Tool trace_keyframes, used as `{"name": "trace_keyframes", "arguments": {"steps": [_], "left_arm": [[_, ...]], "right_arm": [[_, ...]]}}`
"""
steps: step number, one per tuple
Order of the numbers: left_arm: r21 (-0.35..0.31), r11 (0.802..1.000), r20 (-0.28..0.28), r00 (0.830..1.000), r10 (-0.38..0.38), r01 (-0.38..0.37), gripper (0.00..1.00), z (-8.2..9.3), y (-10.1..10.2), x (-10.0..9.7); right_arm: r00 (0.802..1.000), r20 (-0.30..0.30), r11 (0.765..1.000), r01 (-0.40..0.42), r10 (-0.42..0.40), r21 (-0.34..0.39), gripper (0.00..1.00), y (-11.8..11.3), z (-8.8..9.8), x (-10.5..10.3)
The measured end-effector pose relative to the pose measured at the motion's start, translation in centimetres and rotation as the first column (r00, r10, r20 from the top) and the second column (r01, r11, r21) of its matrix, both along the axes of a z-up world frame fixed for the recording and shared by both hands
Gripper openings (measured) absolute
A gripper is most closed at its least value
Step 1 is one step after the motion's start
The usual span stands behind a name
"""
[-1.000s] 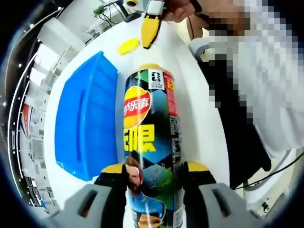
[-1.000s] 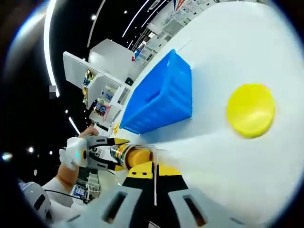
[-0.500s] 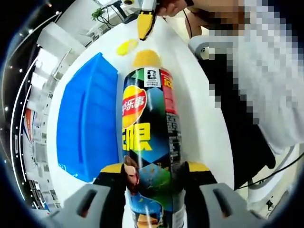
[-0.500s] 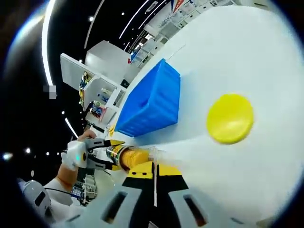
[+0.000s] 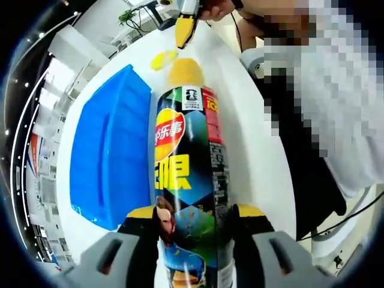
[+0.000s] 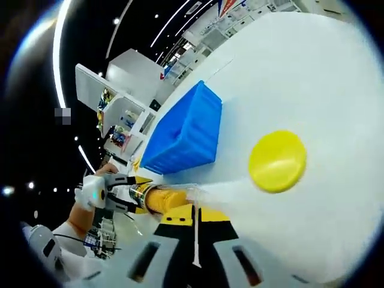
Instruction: Open the lid of the chip container on the table, take out the chips, place them into the box in front of the container, and close the lid
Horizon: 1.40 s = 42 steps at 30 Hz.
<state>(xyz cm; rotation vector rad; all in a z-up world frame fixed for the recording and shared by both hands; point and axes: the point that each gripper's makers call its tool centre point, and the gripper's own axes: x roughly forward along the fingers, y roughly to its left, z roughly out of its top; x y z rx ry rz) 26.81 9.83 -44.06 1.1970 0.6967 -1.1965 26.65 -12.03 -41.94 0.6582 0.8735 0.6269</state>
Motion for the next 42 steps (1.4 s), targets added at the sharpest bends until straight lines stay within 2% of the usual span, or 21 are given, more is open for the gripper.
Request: {"name": "trace_keyframes", "arguments": {"steps": [4,5,7,8,10,12,15,16,17,20,21,22,23,24,25,27,28,31,32,36,42], "left_arm": [[0.002,1.0,-0.002,1.0,0.004,-0.004,0.49,0.0,0.0,0.0],[0.001,1.0,-0.004,1.0,0.004,-0.004,0.49,0.0,-0.1,0.0],[-0.004,1.0,-0.005,1.0,0.005,-0.005,0.49,0.0,-0.1,-0.1],[-0.006,1.0,-0.005,1.0,0.004,-0.004,0.49,0.0,-0.1,-0.1],[-0.009,1.0,-0.006,1.0,0.005,-0.005,0.49,0.0,-0.1,-0.1],[-0.01,1.0,-0.007,1.0,0.005,-0.005,0.49,0.0,-0.2,-0.1],[-0.01,1.0,-0.009,1.0,0.002,-0.002,0.49,0.0,-0.2,-0.2],[-0.014,1.0,-0.012,1.0,0.004,-0.004,0.49,0.1,-0.2,-0.2],[-0.019,1.0,-0.015,1.0,0.005,-0.005,0.49,0.1,-0.2,-0.2],[-0.03,1.0,-0.018,1.0,0.007,-0.007,0.49,0.1,-0.3,-0.3],[-0.03,1.0,-0.016,1.0,0.006,-0.007,0.49,0.1,-0.3,-0.3],[-0.027,1.0,-0.013,1.0,0.004,-0.005,0.49,0.1,-0.3,-0.4],[-0.026,1.0,-0.013,1.0,0.003,-0.003,0.5,0.1,-0.3,-0.3],[-0.024,1.0,-0.012,1.0,0.002,-0.002,0.5,0.1,-0.3,-0.3],[-0.025,1.0,-0.012,1.0,0.001,-0.002,0.5,0.1,-0.2,-0.3],[-0.027,1.0,-0.013,1.0,0.001,-0.002,0.5,0.1,-0.2,-0.2],[-0.028,1.0,-0.013,1.0,0.002,-0.002,0.5,0.1,-0.2,-0.2],[-0.034,0.999,-0.013,1.0,0.003,-0.003,0.5,0.1,-0.2,-0.2],[-0.037,0.999,-0.011,1.0,0.001,-0.001,0.5,0.1,-0.2,-0.3],[-0.038,0.999,-0.014,1.0,-0.001,0.001,0.5,0.1,-0.2,-0.2],[-0.042,0.999,-0.016,1.0,-0.004,0.003,0.5,0.1,-0.2,-0.2]], "right_arm": [[0.998,0.045,0.999,-0.042,0.042,0.003,0.03,0.6,-0.1,-0.3],[0.995,0.09,0.999,-0.049,0.049,0.0,0.03,0.6,0.1,0.0],[0.993,0.102,0.998,-0.059,0.059,0.0,0.04,0.5,0.2,0.0],[0.988,0.139,0.998,-0.062,0.063,-0.007,0.04,0.5,0.3,0.2],[0.987,0.148,0.998,-0.062,0.064,-0.012,0.04,0.5,0.4,0.1],[0.977,0.19,0.994,-0.087,0.098,-0.064,0.07,0.1,0.3,0.0],[0.961,0.266,0.991,-0.038,0.071,-0.125,0.12,-1.3,0.8,0.7],[0.956,0.282,0.989,-0.039,0.078,-0.141,0.11,-1.7,0.9,0.7],[0.959,0.271,0.989,-0.042,0.079,-0.141,0.11,-1.9,1.1,0.4],[0.933,0.347,0.984,-0.034,0.094,-0.175,0.11,-2.7,2.8,0.4],[0.899,0.418,0.98,-0.051,0.128,-0.19,0.11,-2.2,4.0,0.4],[0.876,0.457,0.977,-0.068,0.156,-0.203,0.11,-1.6,4.7,0.2],[0.861,0.473,0.972,-0.093,0.187,-0.215,0.11,-0.9,5.1,-0.2],[0.842,0.48,0.962,-0.148,0.245,-0.231,0.11,0.5,5.4,-1.0],[0.835,0.474,0.954,-0.185,0.279,-0.236,0.11,1.3,5.4,-1.4],[0.827,0.457,0.941,-0.244,0.328,-0.233,0.11,3.2,5.1,-1.9],[0.826,0.435,0.929,-0.266,0.358,-0.258,0.11,3.7,4.3,-1.9],[0.822,0.405,0.905,-0.283,0.4,-0.319,0.11,4.5,2.8,-1.6],[0.828,0.399,0.907,-0.277,0.393,-0.317,0.11,4.9,2.6,-1.2],[0.818,0.393,0.893,-0.296,0.42,-0.339,0.1,5.5,2.2,-0.8],[0.814,0.379,0.881,-0.309,0.44,-0.358,0.1,5.5,1.8,-0.3]]}}
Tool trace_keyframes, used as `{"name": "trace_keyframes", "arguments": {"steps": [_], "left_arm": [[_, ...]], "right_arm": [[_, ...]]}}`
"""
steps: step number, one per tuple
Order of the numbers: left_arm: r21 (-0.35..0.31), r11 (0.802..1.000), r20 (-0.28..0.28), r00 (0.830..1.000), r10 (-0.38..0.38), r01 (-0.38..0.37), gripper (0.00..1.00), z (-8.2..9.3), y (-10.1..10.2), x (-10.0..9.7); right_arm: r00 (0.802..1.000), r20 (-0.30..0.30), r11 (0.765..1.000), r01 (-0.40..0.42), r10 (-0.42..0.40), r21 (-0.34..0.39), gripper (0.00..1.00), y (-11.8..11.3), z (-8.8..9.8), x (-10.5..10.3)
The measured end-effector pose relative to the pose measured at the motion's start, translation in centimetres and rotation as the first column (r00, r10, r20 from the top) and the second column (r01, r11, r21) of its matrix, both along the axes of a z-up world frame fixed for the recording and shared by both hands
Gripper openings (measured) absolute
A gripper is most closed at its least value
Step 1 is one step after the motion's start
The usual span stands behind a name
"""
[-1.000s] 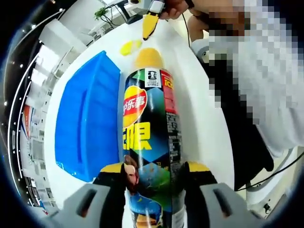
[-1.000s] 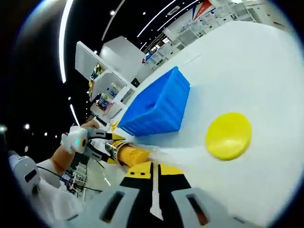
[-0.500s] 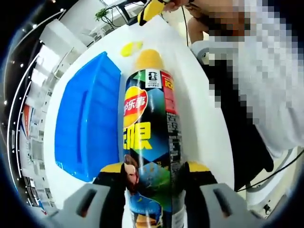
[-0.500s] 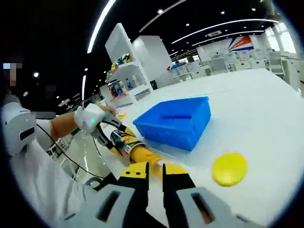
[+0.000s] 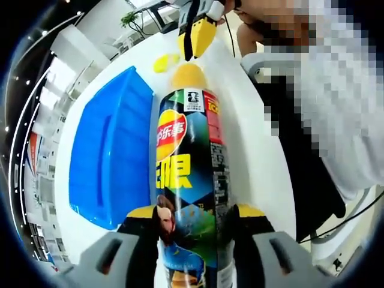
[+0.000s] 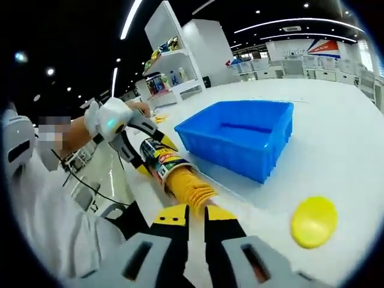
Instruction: Open the lid of the chip container on the table, take out the chips, place them into the box in front of the container, and close the lid
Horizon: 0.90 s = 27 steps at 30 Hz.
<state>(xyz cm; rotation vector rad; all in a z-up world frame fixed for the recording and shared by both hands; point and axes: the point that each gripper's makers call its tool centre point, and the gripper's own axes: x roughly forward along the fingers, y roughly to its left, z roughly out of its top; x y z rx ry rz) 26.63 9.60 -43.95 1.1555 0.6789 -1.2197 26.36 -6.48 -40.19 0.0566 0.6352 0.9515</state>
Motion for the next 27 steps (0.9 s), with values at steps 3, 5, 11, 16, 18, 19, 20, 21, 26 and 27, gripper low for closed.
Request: {"name": "trace_keyframes", "arguments": {"steps": [3,5,11,16,18,19,20,21,26,27], "left_arm": [[-0.003,1.0,0.002,1.0,-0.001,0.001,0.5,0.0,-0.02,0.0],[-0.004,1.0,0.003,1.0,-0.002,0.002,0.5,0.01,-0.03,0.0],[-0.004,1.0,0.002,1.0,-0.004,0.004,0.5,-0.01,-0.05,0.02],[-0.006,1.0,0.001,1.0,-0.004,0.004,0.5,-0.02,-0.07,0.07],[-0.007,1.0,0.001,1.0,-0.004,0.004,0.5,-0.03,-0.08,0.1],[-0.007,1.0,0.001,1.0,-0.005,0.005,0.5,-0.03,-0.08,0.11],[-0.008,1.0,0.001,1.0,-0.005,0.005,0.5,-0.03,-0.08,0.12],[-0.009,1.0,0.001,1.0,-0.005,0.005,0.5,-0.04,-0.08,0.12],[-0.01,1.0,0.002,1.0,-0.006,0.006,0.5,-0.06,-0.07,0.17],[-0.011,1.0,0.002,1.0,-0.007,0.007,0.5,-0.06,-0.06,0.18]], "right_arm": [[1.0,-0.007,1.0,-0.002,0.002,-0.006,0.1,-0.02,-0.3,0.23],[1.0,-0.008,1.0,-0.004,0.004,-0.003,0.1,0.09,-0.41,0.35],[1.0,-0.01,1.0,-0.028,0.028,0.005,0.05,0.53,-0.54,0.19],[0.999,-0.02,0.999,-0.029,0.03,0.028,0.03,0.39,-0.52,0.16],[0.999,-0.031,0.999,-0.016,0.018,0.048,0.03,0.16,-0.49,0.37],[0.999,-0.039,0.998,-0.015,0.018,0.058,0.03,0.12,-0.53,0.36],[0.999,-0.043,0.998,-0.014,0.017,0.064,0.03,0.13,-0.56,0.33],[0.999,-0.046,0.997,-0.014,0.017,0.069,0.03,0.13,-0.56,0.32],[0.989,-0.145,0.984,0.023,0.003,0.179,0.03,0.16,-0.22,0.24],[0.987,-0.159,0.981,0.036,-0.006,0.19,0.02,0.04,-0.29,0.42]]}}
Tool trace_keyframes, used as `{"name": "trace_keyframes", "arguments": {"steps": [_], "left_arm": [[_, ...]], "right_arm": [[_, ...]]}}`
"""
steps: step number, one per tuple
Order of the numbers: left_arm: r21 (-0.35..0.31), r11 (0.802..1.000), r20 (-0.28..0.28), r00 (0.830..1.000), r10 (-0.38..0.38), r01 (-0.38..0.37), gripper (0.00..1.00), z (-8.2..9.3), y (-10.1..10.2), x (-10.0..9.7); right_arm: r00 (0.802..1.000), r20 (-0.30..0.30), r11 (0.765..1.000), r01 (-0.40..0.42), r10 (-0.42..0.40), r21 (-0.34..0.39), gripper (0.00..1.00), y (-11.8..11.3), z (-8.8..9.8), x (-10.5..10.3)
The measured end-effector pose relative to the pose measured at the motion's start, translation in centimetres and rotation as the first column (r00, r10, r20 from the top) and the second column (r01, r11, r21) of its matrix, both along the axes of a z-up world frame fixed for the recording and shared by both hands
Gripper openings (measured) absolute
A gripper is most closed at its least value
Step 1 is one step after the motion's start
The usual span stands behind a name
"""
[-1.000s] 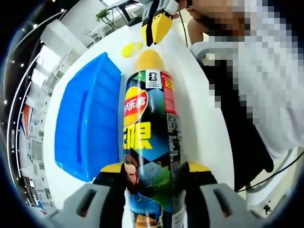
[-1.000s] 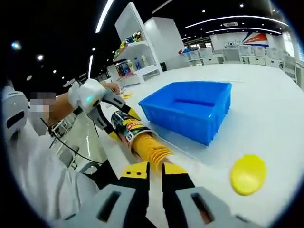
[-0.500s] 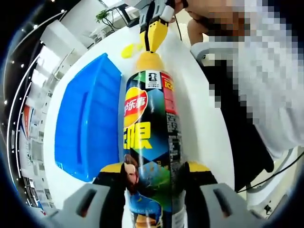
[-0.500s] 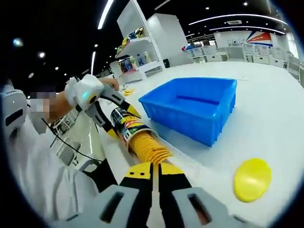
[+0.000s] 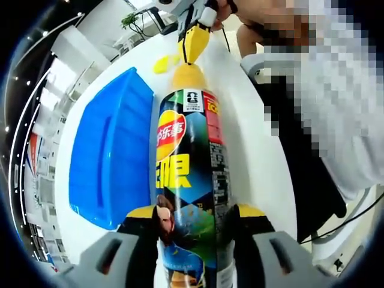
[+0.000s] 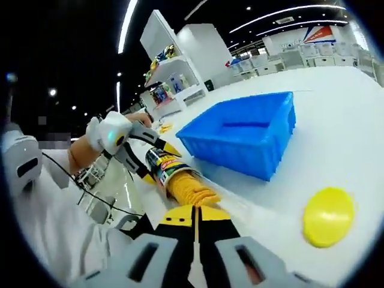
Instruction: Open the lid of the chip container on the table, take out the chips, place them into the box in front of the container, and close the lid
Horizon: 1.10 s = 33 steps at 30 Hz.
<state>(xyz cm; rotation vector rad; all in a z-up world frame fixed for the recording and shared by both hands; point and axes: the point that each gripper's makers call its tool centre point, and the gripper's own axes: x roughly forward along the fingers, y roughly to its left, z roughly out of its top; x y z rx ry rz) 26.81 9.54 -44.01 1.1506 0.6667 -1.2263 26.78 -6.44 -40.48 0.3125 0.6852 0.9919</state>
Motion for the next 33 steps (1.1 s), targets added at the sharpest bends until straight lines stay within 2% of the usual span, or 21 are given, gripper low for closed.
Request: {"name": "trace_keyframes", "arguments": {"steps": [2,4,7,18,20,22,28,33], "left_arm": [[-0.001,1.0,-0.001,1.0,0.0,0.0,0.5,0.0,0.0,0.0],[-0.002,1.0,-0.002,1.0,-0.001,0.001,0.5,0.0,0.0,0.0],[-0.003,1.0,-0.004,1.0,-0.001,0.001,0.5,0.0,0.0,0.0],[-0.004,1.0,0.0,1.0,-0.001,0.001,0.5,0.0,0.0,0.0],[-0.004,1.0,-0.002,1.0,-0.001,0.001,0.5,0.0,0.0,0.0],[-0.007,1.0,-0.028,0.999,0.025,-0.026,0.51,-0.1,0.0,-0.1],[-0.022,0.999,-0.041,0.999,0.023,-0.024,0.51,0.0,-0.1,0.0],[-0.028,0.999,-0.05,0.999,0.019,-0.021,0.51,0.0,-0.1,0.0]], "right_arm": [[1.0,0.011,1.0,0.0,0.0,0.011,0.02,-0.2,0.0,0.2],[1.0,-0.02,0.999,0.007,-0.006,0.052,0.02,-0.1,0.2,0.0],[1.0,-0.021,0.998,0.008,-0.007,0.058,0.01,-0.1,0.1,0.0],[0.993,-0.091,0.994,0.086,-0.079,0.074,0.01,-1.1,0.3,0.5],[0.992,-0.084,0.993,0.096,-0.091,0.068,0.0,-1.3,0.6,0.4],[0.993,-0.036,0.993,0.115,-0.113,0.037,0.0,-1.9,0.8,0.7],[0.989,0.023,0.989,0.147,-0.148,0.022,0.0,-2.9,2.2,0.8],[0.989,0.037,0.989,0.142,-0.143,0.027,0.0,-3.0,2.9,0.7]]}}
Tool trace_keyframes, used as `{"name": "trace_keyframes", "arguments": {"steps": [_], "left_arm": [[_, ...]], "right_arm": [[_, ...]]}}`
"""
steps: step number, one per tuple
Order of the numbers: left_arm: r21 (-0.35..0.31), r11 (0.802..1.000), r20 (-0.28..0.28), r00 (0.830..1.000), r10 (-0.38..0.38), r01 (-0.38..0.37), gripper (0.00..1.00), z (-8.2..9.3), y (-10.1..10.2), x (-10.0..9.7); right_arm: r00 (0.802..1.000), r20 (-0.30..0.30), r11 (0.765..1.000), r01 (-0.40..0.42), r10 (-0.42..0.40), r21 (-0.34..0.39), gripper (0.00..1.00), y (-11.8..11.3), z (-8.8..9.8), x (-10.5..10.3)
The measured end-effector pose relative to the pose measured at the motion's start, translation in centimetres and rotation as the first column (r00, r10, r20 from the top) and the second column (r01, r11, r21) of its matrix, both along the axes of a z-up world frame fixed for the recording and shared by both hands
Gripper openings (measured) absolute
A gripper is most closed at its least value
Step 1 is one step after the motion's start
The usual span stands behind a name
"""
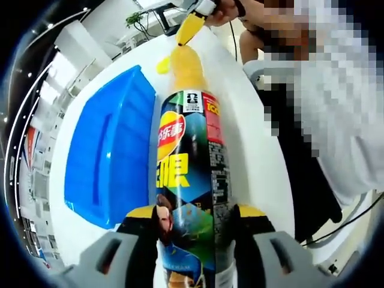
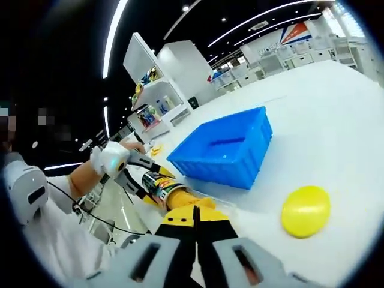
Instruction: Open the lid of the chip container on the table, take out the chips, place them into the box in front of the container, and close the lid
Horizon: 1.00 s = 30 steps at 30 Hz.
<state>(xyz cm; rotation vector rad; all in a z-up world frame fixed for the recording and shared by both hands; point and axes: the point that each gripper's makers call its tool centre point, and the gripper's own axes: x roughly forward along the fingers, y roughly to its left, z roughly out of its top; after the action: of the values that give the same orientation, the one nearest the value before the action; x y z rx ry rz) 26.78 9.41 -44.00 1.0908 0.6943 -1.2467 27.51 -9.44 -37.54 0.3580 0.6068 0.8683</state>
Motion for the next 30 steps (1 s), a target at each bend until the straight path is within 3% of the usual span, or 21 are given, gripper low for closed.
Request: {"name": "trace_keyframes", "arguments": {"steps": [4,9,23,30], "left_arm": [[-0.001,1.0,-0.005,1.0,0.0,0.0,0.51,0.0,0.0,0.0],[0.0,1.0,-0.001,1.0,0.001,-0.001,0.51,-0.1,0.0,0.1],[-0.001,1.0,-0.009,1.0,0.004,-0.004,0.52,-0.2,0.0,0.2],[0.0,1.0,-0.014,1.0,0.004,-0.004,0.52,-0.3,0.0,0.2]], "right_arm": [[0.998,0.066,0.996,-0.008,0.014,-0.085,0.0,0.5,-0.4,0.0],[0.991,0.132,0.993,-0.006,0.022,-0.12,0.0,1.3,0.8,0.1],[0.99,0.136,0.996,0.05,-0.039,-0.074,0.0,-1.2,3.3,0.7],[0.983,0.176,0.997,0.055,-0.044,-0.059,0.0,-1.5,5.7,1.1]]}}
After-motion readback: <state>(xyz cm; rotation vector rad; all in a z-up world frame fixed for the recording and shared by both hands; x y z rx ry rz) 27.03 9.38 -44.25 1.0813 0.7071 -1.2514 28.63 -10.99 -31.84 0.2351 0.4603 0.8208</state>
